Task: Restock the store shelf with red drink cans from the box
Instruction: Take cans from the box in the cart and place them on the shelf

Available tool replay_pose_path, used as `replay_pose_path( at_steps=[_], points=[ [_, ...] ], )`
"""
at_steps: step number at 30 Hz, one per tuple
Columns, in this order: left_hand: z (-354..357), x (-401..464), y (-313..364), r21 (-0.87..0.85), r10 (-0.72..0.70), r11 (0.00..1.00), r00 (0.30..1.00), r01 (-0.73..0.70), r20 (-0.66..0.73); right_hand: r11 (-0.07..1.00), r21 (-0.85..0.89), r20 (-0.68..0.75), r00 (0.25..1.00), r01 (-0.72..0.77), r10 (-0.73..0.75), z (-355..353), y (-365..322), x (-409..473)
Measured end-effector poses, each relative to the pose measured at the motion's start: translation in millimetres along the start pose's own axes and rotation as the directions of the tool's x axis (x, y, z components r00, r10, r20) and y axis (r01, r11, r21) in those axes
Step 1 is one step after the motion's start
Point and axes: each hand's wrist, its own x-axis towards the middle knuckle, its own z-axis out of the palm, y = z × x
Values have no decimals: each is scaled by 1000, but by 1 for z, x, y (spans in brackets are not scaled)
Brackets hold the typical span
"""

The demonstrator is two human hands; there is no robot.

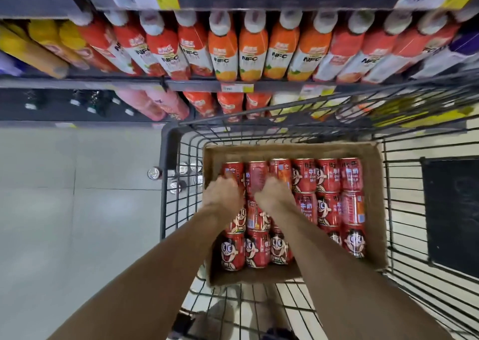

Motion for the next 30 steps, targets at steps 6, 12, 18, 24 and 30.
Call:
replay_pose_path(
  at_steps=[6,12,18,24,30],
  points=[
    [7,30,10,-275,-183,943,982,187,41,991,130,-79,997,-15,25,5,-2,30],
    [13,46,-1,-334,-263,905,964,263,47,973,229,-58,998,-24,39,14,-11,46],
    [13,52,-7,-391,-294,873,954,291,55,950,303,-32,995,-77,91,14,-17,50],
    [-2,24,0,-449,-312,851,950,273,-14,978,210,-79,997,3,14,-7,-11,22],
    [-25,-22,-5,-548,-263,818,961,176,-84,979,184,-93,993,88,-72,-33,-19,-24]
  ],
)
